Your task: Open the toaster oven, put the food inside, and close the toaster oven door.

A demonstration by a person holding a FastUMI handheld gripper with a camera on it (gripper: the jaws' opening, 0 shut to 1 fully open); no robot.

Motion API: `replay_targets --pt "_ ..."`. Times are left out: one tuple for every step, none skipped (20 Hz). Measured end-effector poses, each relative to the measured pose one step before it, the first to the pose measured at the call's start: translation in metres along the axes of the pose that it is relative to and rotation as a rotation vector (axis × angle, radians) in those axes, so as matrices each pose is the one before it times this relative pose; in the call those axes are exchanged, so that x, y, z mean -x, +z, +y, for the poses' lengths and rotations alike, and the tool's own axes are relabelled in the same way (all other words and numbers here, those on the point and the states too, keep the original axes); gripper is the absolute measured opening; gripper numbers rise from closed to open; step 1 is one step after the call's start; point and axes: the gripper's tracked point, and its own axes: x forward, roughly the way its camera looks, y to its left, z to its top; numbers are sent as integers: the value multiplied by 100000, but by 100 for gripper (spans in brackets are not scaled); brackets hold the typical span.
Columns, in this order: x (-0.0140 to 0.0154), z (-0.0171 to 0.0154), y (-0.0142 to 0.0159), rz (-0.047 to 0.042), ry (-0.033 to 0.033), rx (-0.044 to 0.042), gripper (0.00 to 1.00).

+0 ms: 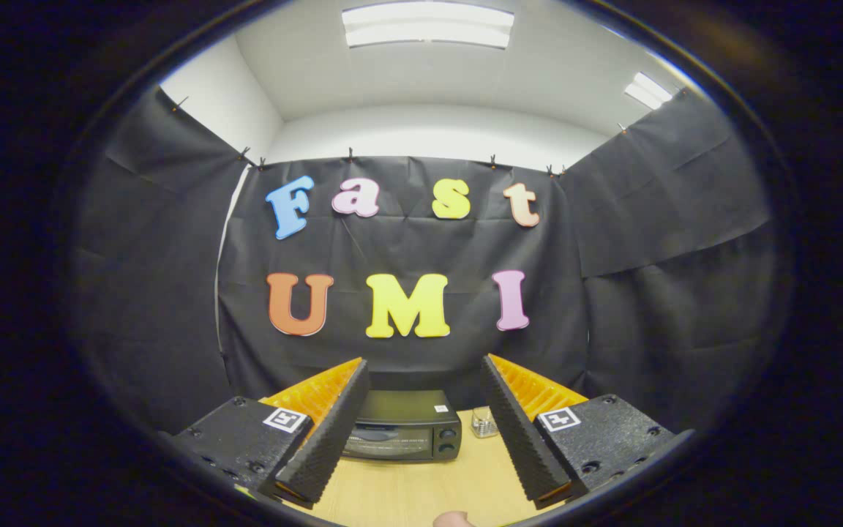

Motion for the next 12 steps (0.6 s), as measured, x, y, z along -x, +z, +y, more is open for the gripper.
replay_targets --pt "305 141 541 -998 278 848 99" --pt "265 33 16 -212 -181 818 99" --pt "325 161 -170 398 540 322 99" --pt "382 359 -447 1253 1132 -507 99" --pt "948 1155 -157 1770 866 -1461 99" --pt "212 300 -666 1741 1176 -1638 99" --pt "13 77 -655 1476 794 -1365 99" --pt "241 130 -373 621 466 -24 99" --pt "61 -79 -142 78 -115 1286 99" --pt "101 -34 -197 259 -388 2048 99" --pt "-86 39 -383 390 -607 1957 99" --pt "31 40 -410 993 -932 1472 99"
